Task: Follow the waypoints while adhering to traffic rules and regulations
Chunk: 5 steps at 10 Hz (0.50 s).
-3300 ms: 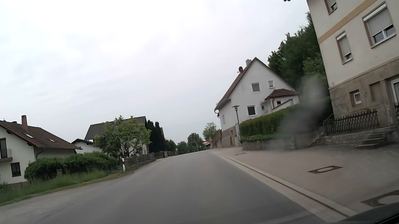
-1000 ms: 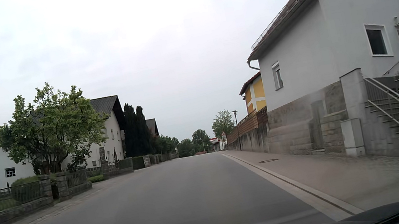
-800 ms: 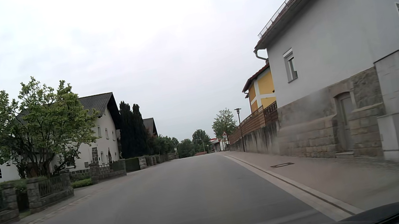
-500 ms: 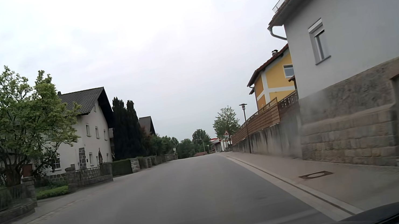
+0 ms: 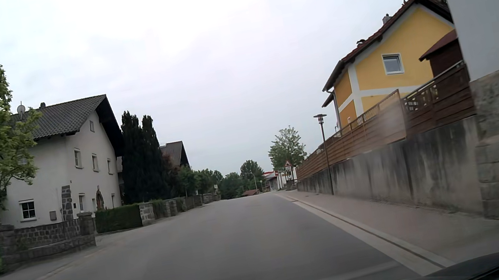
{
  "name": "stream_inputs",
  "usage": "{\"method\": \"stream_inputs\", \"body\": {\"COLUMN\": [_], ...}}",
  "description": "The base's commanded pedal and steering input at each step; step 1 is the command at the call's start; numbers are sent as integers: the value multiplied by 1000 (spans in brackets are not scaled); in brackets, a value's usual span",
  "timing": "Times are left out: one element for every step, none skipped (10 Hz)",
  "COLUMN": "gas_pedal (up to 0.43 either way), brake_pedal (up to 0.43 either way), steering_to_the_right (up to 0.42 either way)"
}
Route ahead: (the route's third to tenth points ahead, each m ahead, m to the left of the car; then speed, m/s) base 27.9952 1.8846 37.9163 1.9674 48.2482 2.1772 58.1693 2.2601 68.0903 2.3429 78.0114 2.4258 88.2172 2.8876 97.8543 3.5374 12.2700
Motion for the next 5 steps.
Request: {"method": "stream_inputs", "body": {"gas_pedal": [87,98,98,98,98], "brake_pedal": [0,0,0,0,0], "steering_to_the_right": [-1,-1,-1,-1,-1]}}
